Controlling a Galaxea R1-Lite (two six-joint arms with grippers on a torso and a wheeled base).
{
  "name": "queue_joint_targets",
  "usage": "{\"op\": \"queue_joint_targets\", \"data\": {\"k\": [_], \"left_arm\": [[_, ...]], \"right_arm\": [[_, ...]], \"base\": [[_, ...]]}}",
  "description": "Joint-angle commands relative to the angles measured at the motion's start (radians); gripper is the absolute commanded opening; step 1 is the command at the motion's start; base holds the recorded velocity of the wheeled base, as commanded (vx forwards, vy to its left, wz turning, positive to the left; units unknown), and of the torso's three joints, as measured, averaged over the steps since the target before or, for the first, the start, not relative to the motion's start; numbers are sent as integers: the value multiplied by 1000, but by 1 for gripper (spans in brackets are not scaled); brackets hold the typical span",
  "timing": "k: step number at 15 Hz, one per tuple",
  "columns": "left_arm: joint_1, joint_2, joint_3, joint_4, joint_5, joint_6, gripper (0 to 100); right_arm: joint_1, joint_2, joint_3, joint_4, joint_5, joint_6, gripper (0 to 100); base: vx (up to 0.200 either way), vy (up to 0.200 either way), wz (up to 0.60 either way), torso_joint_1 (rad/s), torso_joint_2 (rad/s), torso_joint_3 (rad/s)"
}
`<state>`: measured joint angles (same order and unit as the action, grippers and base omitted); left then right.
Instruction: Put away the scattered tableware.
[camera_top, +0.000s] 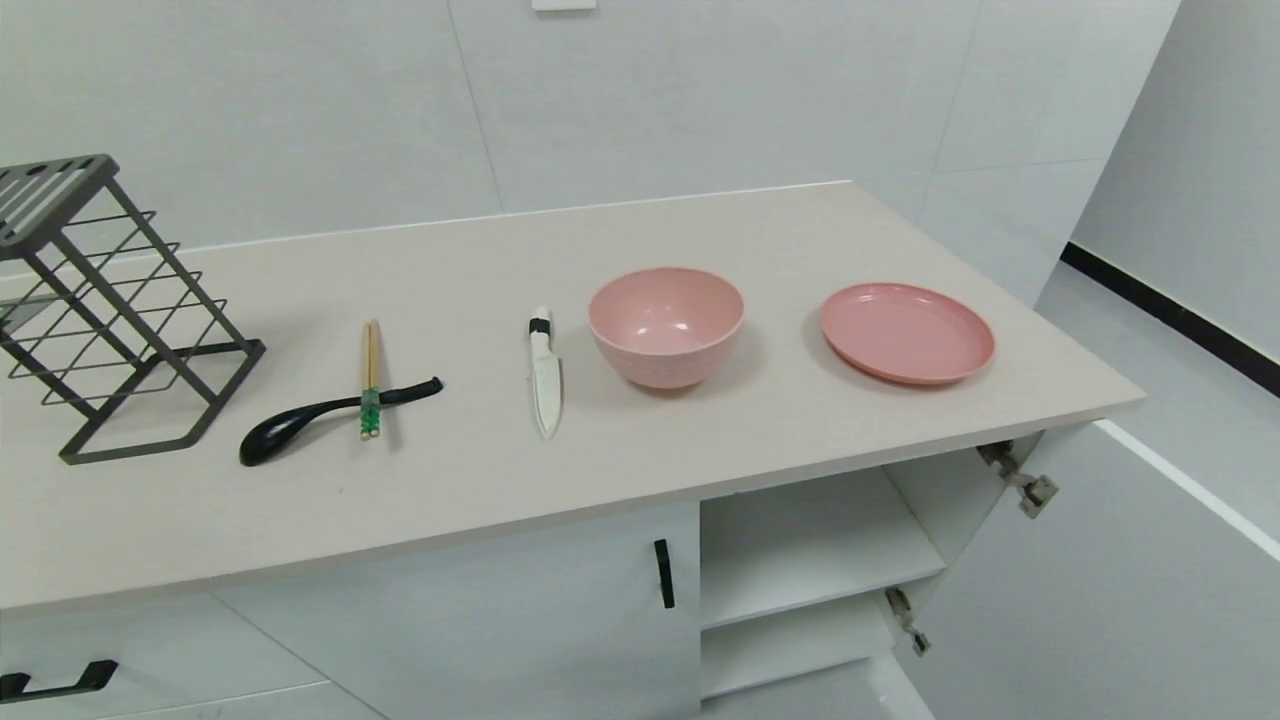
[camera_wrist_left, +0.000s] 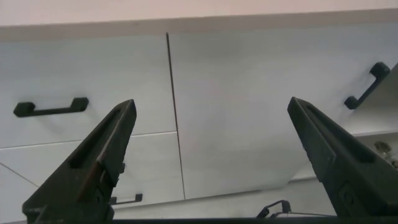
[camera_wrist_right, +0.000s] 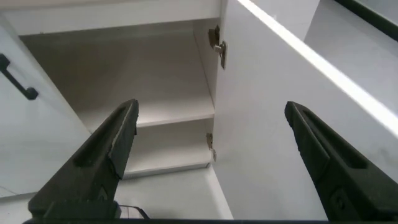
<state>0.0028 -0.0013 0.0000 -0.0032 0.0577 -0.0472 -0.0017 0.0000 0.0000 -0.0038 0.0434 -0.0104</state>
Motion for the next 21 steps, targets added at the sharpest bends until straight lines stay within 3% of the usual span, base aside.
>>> {"op": "queue_joint_targets", "data": {"k": [1, 21], "left_arm": [[0, 1, 0, -1, 1, 0, 100], [0, 1, 0, -1, 1, 0, 100]], "right_arm": [[0, 0, 0, -1, 0, 0, 100], [0, 0, 0, -1, -2, 1, 100]], "base": [[0, 0, 0, 334, -481, -242], [0, 0, 0, 268, -514, -246]]}}
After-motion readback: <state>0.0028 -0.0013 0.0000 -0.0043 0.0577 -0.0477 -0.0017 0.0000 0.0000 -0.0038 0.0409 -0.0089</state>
